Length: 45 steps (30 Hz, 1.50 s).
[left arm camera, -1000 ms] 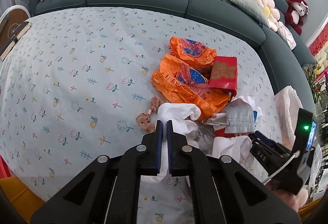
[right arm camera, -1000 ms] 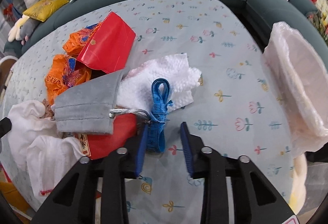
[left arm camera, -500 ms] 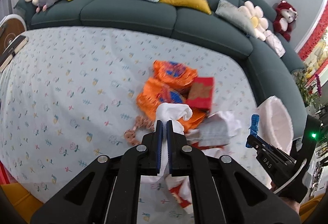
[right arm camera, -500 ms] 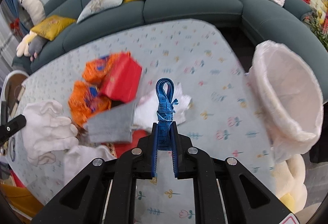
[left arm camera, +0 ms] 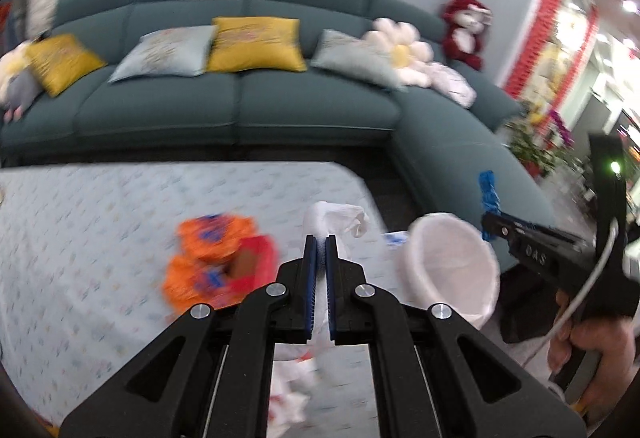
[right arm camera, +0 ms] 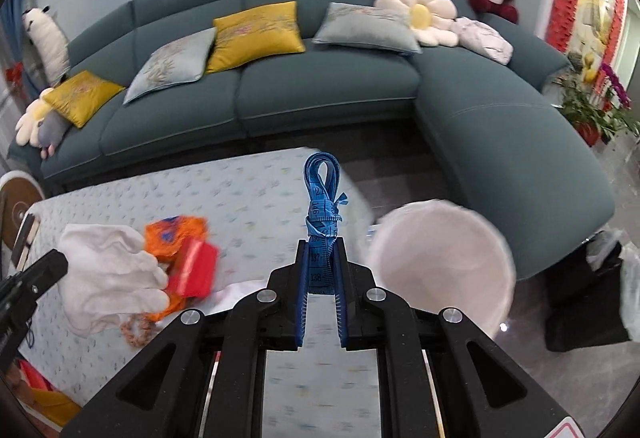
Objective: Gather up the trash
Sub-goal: 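Carry the strap and glove to the white bin and open both grippers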
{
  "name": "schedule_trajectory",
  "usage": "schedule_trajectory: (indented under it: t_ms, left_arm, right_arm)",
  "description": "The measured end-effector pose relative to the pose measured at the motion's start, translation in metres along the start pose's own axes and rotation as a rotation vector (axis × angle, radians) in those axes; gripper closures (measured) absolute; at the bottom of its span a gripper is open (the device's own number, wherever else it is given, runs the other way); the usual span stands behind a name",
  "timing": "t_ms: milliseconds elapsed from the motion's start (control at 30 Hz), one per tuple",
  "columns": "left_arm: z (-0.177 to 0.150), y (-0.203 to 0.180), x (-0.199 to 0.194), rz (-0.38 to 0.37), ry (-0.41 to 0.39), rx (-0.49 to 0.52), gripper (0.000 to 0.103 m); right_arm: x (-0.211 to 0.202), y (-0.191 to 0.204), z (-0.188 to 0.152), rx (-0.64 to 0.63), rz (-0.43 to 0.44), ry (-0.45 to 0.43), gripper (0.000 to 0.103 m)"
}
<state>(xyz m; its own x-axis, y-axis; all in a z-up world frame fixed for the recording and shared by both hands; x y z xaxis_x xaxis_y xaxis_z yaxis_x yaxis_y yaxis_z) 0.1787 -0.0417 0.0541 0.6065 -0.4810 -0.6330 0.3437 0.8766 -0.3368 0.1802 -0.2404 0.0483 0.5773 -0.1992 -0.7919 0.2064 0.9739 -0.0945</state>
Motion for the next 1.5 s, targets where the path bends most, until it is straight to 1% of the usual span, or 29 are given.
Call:
schedule_trajectory:
  t_ms: [100,200,267,400,500,567,733,867,900,933,1000,1067,1167,1300,1500]
  left_arm:
    - [0.007,-0.044,0.022,-0.075,0.022,0.044,0.099]
    - [0.005,-0.077,0.048,-0.122,0.055,0.074,0.099]
    - [-0.001,-0.098,0.069,-0.157,0.092,0.087,0.099]
    - [-0.013,-0.134,0.108,-0.208,0.146,0.119,0.099]
    - [-0.020,-0.155,0.131,-0.224,0.174,0.139,0.099]
    - [-0.024,-0.166,0.148,-0.228,0.195,0.148,0.099]
    - [-0.032,-0.173,0.174,-0.238,0.228,0.147,0.098]
    - [-0.037,-0.178,0.189,-0.237,0.248,0.151,0.098]
    - [-0.037,-0.178,0.191,-0.235,0.246,0.146,0.098]
    - [-0.037,-0.178,0.191,-0.235,0.245,0.142,0.098]
    - [-0.038,-0.175,0.194,-0.228,0.250,0.133,0.096]
    - [-0.037,-0.172,0.193,-0.220,0.247,0.126,0.087]
    - [-0.034,-0.167,0.190,-0.205,0.238,0.116,0.079]
    - [-0.032,-0.163,0.184,-0.197,0.232,0.110,0.078]
    - [-0.027,-0.149,0.169,-0.183,0.211,0.095,0.074]
  right_arm:
    - [-0.001,-0.044,0.008,-0.009,-0.046,0.017,0.092]
    - [0.011,-0.081,0.002,0.002,-0.069,0.043,0.092]
    - [0.028,-0.107,-0.010,0.008,-0.121,0.074,0.092]
    - [0.058,-0.133,-0.024,0.077,-0.108,0.148,0.092]
    - [0.068,-0.147,-0.024,0.103,-0.122,0.152,0.092]
    - [0.079,-0.156,-0.029,0.144,-0.108,0.179,0.092]
    - [0.091,-0.167,-0.041,0.167,-0.096,0.201,0.091]
    - [0.094,-0.173,-0.042,0.201,-0.087,0.197,0.087]
    - [0.094,-0.174,-0.041,0.203,-0.083,0.193,0.083]
    - [0.093,-0.174,-0.039,0.205,-0.084,0.189,0.076]
    - [0.090,-0.173,-0.038,0.204,-0.093,0.171,0.065]
    - [0.088,-0.172,-0.035,0.203,-0.096,0.159,0.061]
    - [0.085,-0.170,-0.031,0.207,-0.092,0.150,0.060]
    - [0.083,-0.165,-0.028,0.197,-0.092,0.142,0.060]
    - [0.070,-0.153,-0.021,0.168,-0.089,0.111,0.052]
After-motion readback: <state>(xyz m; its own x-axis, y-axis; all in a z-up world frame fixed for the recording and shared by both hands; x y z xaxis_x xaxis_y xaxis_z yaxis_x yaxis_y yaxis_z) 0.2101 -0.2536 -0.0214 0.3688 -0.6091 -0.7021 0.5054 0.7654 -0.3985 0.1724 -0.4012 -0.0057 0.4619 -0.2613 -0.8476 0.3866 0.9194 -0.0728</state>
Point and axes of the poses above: each gripper's, at about its wrist camera, not at the fingertips, and x roughly the way its jaws point, y to its left, z to its top, the point moved 9 cm from there along x, roughly the way its jaws point, and after that the axes turned 9 degrees about -z, right-handed, at the moved point
